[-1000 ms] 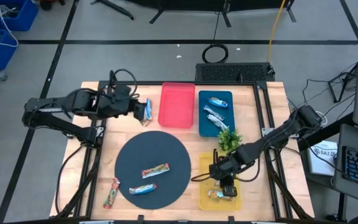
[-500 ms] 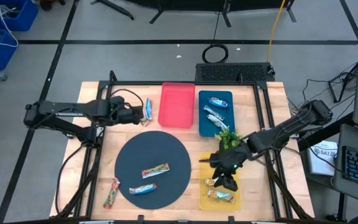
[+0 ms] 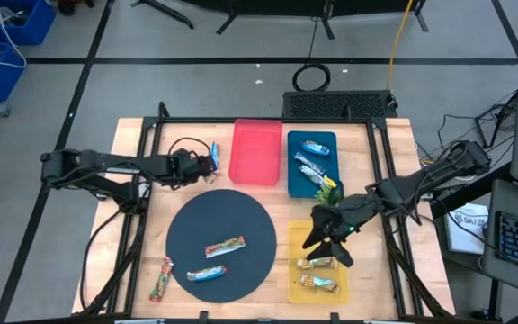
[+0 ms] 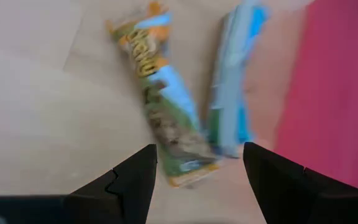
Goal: Pick and place Granola Bars by type
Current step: Put the yellow granola bar into the yellow bin
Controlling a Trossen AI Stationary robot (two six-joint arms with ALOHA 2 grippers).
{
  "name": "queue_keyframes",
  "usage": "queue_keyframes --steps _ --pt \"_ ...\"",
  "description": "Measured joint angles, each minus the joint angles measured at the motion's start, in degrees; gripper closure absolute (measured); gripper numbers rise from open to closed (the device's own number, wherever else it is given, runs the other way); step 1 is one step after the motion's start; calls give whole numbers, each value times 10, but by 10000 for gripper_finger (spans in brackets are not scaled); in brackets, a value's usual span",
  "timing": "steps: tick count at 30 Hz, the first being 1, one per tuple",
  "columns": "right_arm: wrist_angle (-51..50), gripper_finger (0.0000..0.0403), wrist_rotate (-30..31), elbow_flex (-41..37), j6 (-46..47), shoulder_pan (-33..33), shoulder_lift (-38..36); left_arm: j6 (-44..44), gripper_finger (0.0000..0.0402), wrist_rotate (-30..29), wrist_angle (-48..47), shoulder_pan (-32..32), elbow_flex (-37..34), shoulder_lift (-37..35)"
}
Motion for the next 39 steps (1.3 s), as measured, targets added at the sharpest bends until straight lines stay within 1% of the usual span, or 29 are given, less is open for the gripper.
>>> queue_keyframes --steps 3,7,14,19,24,25,27,31,34,35,39 --pt "-3 239 0 0 -2 0 -6 -1 156 15 17 9 -4 22" --pt "-2 239 1 0 -5 0 -7 -6 156 31 17 12 -4 52" --pt "-2 239 2 0 -1 -1 -8 -32 156 -3 31 17 -4 97" --pt "-5 239 2 0 2 -1 -8 -26 156 4 76 31 -2 120" --pt "-4 239 18 0 -4 -1 -8 -24 161 12 73 34 -1 132" --pt "-4 239 18 0 -4 -1 -8 -23 170 15 71 34 -2 133" --pt "-3 239 19 0 -5 -1 -8 -22 200 19 68 34 -2 133" --pt "-3 239 19 0 -8 -1 -8 1 294 30 69 29 -3 122" --pt "-3 239 33 0 -21 -1 -8 33 364 64 86 15 6 105" --pt "-4 239 40 0 -26 -1 -8 45 376 69 84 11 10 97" --pt "-5 239 75 0 -40 -6 -8 69 373 61 76 -9 26 68"
